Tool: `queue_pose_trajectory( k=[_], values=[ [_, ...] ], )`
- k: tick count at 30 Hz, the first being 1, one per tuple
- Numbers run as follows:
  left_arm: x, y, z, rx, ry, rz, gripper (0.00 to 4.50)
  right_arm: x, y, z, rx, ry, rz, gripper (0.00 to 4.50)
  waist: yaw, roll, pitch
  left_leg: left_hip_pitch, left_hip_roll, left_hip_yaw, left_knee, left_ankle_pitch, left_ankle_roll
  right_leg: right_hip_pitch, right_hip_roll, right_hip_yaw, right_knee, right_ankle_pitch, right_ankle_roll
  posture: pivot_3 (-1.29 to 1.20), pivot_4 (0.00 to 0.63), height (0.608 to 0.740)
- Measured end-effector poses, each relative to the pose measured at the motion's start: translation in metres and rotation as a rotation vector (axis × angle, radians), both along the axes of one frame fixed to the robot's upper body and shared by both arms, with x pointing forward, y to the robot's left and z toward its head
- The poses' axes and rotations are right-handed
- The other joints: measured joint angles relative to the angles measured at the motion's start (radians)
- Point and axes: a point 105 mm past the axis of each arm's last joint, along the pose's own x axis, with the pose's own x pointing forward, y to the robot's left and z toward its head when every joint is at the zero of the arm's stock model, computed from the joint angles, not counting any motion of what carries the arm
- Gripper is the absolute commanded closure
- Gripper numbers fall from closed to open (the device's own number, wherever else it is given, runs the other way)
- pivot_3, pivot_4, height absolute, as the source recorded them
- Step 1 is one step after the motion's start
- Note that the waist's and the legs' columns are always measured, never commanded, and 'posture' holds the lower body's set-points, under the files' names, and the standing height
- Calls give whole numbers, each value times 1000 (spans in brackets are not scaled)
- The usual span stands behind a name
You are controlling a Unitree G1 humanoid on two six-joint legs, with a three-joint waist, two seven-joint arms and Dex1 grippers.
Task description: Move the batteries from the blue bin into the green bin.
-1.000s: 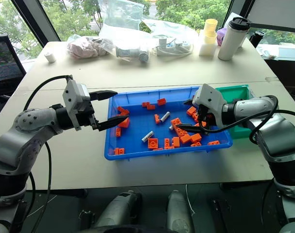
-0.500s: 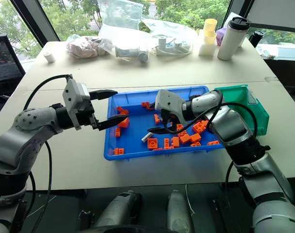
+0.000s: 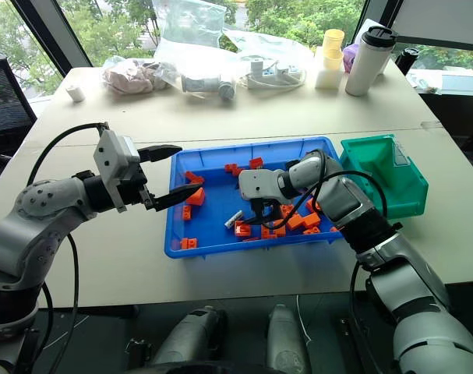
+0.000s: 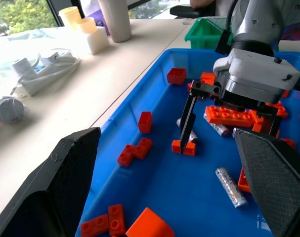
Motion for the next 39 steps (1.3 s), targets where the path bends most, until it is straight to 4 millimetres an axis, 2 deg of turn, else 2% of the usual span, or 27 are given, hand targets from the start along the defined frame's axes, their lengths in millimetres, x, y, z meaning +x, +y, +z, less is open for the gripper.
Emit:
queue_pose_trajectory(
  k=[9,15,18,23,25,30,34,39],
  values=[
    [-1,-1,2,0,-13,6,0,5,10,-2,-1,-24,45,31,-6,0,0,0,0,0,-1,0,-1,0,1,0,0,0,0,0,150,740],
    [-2,-1,3,-2,-22,12,0,-1,14,-2,-6,23,64,31,-5,0,0,0,0,0,0,0,-1,0,1,0,0,0,0,0,150,740],
    [-2,-1,2,-2,-20,15,0,0,6,-2,-39,12,64,31,-4,0,0,0,0,0,0,0,-1,0,1,0,0,0,0,0,150,740],
    [-2,-1,1,-4,-17,17,0,1,-21,4,-122,-36,45,31,-4,0,0,0,0,0,0,0,-1,0,1,0,0,0,0,0,150,740],
    [-2,-1,1,-4,-17,17,0,0,-25,7,-121,-33,38,31,-6,0,0,0,0,0,-1,0,-1,0,1,0,0,0,0,0,150,740],
    [-1,-2,1,-6,-18,14,0,1,-16,23,-37,-24,23,31,-8,0,0,0,1,0,-1,0,-1,-1,1,0,0,0,0,0,150,740],
    [0,-3,1,-9,-15,10,0,-2,3,37,18,-30,56,31,-6,0,0,0,1,0,-1,0,-1,-1,1,0,0,0,0,0,150,740],
    [0,-3,2,-5,-21,12,0,-9,16,30,31,-2,88,31,-3,0,0,0,0,0,0,0,-1,0,0,0,0,0,0,0,150,740]
  ],
)
